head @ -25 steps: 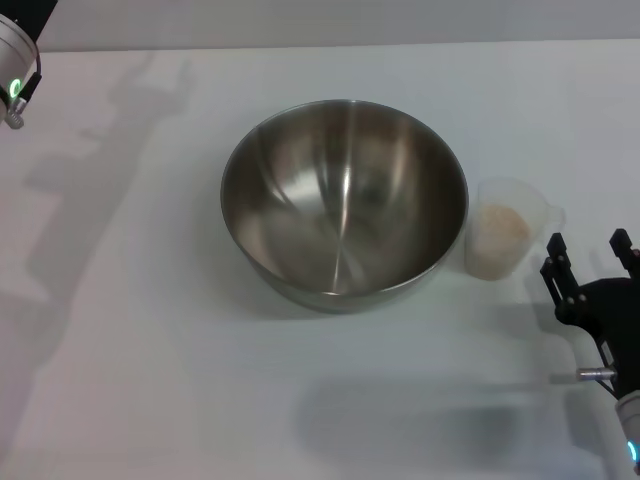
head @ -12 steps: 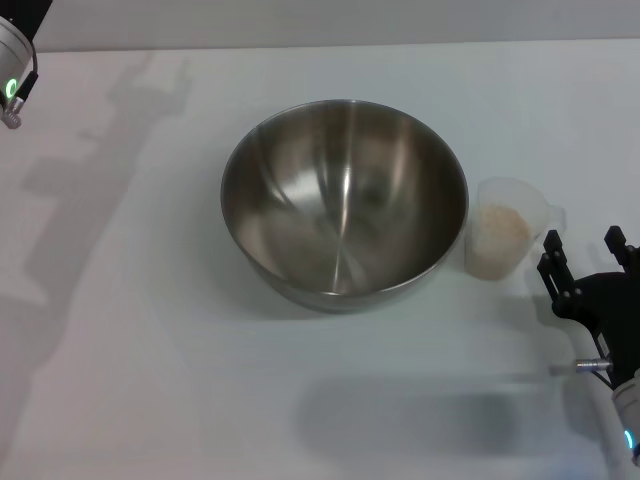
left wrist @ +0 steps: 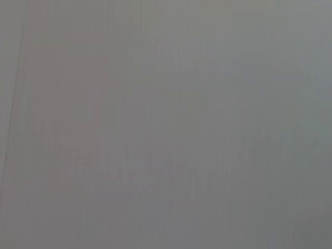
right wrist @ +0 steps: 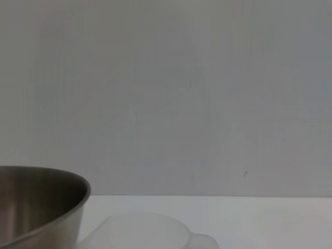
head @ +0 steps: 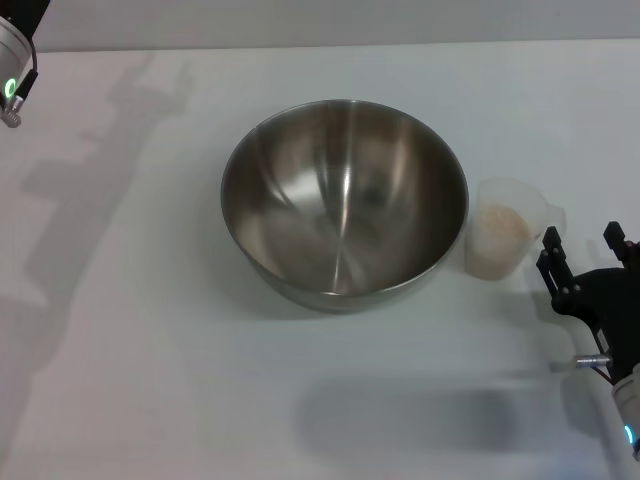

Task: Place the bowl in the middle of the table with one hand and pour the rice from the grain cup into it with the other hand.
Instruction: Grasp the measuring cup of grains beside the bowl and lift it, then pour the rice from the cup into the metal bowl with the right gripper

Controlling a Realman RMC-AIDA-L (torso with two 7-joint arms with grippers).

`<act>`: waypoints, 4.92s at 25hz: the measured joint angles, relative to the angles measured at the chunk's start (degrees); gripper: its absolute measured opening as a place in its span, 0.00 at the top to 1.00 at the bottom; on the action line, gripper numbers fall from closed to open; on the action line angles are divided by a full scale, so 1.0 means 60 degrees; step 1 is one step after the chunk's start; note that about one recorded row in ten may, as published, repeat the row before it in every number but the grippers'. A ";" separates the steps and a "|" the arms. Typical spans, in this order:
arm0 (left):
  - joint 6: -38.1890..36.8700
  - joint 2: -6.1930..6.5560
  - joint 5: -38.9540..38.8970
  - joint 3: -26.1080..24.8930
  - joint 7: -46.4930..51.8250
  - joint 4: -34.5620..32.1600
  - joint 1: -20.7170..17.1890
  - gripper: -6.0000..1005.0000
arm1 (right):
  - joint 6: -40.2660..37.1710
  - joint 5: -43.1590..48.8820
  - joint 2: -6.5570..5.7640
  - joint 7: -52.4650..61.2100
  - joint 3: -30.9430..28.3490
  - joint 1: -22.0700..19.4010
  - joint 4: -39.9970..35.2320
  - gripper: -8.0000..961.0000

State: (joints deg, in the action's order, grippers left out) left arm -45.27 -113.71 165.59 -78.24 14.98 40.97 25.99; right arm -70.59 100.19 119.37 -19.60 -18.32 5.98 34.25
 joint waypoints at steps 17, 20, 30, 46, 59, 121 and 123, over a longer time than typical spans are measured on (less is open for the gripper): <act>-0.0202 -0.0032 0.0000 -0.0074 0.0073 0.0027 -0.0156 0.47 | 0.0268 -0.0099 -0.0009 0.0034 -0.0082 0.0509 -0.0369 0.30; -0.0259 -0.0036 0.0000 -0.0088 0.0087 0.0030 -0.0201 0.47 | 0.0328 -0.0102 -0.0005 0.0056 -0.0082 0.0570 -0.0417 0.30; -0.0262 -0.0056 0.0000 -0.0101 0.0096 0.0119 -0.0264 0.47 | 0.0345 -0.0118 0.0009 0.0078 -0.0178 0.0647 -0.0548 0.30; -0.0277 -0.0062 0.0000 -0.0099 0.0097 0.0374 -0.0425 0.47 | 0.0846 -0.0044 0.0012 0.0507 -0.0068 0.1205 -0.0987 0.46; -0.0277 -0.0067 0.0000 -0.0099 0.0097 0.0600 -0.0591 0.47 | 0.0736 -0.0013 0.0028 0.0693 -0.0052 0.1287 -0.1188 0.92; -0.0187 -0.0318 -0.0002 -0.0106 0.0128 0.1111 -0.0839 0.47 | -0.2504 0.5868 -0.0037 -1.2374 -0.0467 0.5372 -0.5363 0.98; -0.0188 -0.0329 -0.0007 -0.0117 0.0129 0.1111 -0.0850 0.47 | -0.2389 0.6272 -0.0043 -1.2794 -0.0456 0.5484 -0.5490 0.98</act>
State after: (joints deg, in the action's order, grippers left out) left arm -46.40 -115.68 165.55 -78.94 15.75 47.64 20.89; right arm -84.93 137.82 119.12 -96.37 -21.05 38.88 1.31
